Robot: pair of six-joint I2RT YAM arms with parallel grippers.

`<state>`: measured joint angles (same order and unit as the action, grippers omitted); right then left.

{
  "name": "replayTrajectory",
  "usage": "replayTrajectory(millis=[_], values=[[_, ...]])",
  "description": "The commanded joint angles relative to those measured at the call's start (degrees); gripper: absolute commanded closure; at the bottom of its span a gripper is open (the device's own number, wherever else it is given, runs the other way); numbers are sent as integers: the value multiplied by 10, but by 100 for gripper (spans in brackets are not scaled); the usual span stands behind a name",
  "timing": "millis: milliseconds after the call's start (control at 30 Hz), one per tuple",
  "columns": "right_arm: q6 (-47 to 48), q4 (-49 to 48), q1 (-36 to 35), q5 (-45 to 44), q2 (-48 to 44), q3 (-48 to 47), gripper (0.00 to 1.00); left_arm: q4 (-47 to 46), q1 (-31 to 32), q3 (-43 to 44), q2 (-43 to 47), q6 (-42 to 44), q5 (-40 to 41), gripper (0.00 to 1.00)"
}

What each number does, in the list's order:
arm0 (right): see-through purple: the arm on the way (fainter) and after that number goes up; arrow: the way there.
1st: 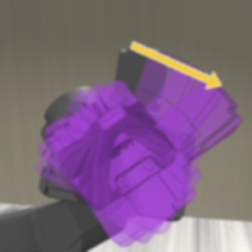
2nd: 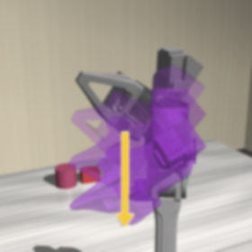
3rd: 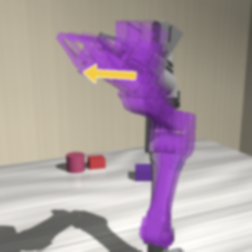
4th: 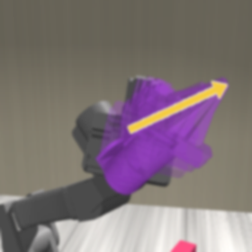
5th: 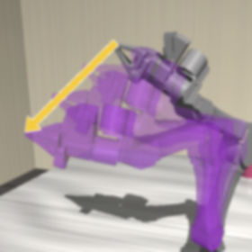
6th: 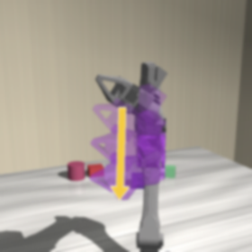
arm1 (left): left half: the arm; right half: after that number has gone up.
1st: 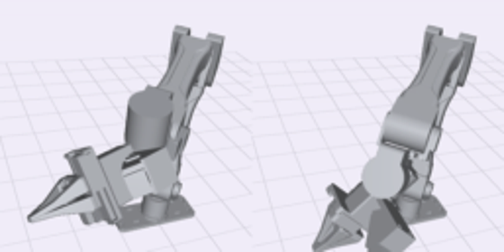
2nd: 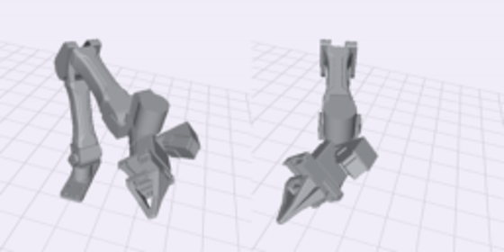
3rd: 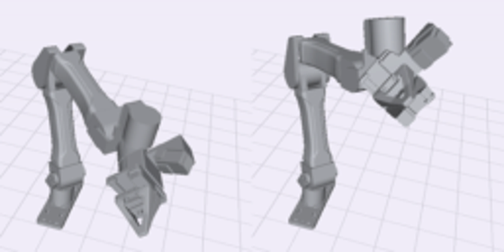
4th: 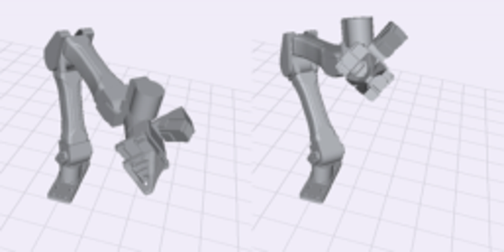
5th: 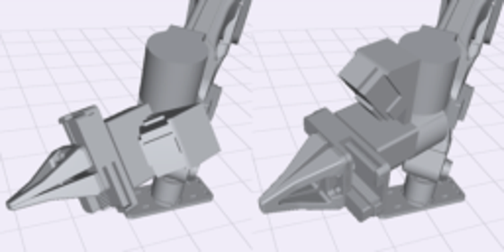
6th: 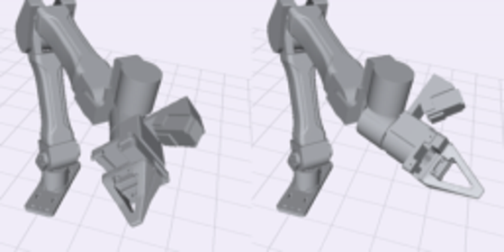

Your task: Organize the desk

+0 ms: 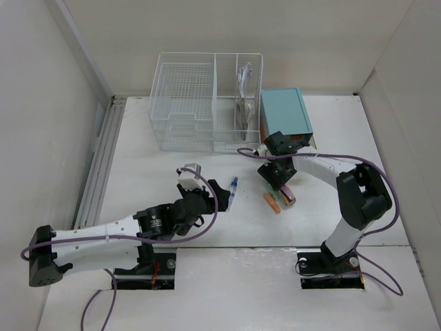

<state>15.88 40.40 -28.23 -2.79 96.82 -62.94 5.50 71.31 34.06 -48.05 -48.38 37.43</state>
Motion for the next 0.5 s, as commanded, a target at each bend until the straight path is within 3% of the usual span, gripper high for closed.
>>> replayTrajectory(millis=[0, 333, 467], values=[[-1, -2, -5, -10, 12, -18, 39, -20, 4, -10, 19, 10, 5, 25], [12, 8, 0, 7, 46, -30, 55, -20, 9, -10, 31, 15, -1, 25], [12, 13, 5, 18, 51, -30, 44, -20, 9, -10, 31, 21, -1, 25]])
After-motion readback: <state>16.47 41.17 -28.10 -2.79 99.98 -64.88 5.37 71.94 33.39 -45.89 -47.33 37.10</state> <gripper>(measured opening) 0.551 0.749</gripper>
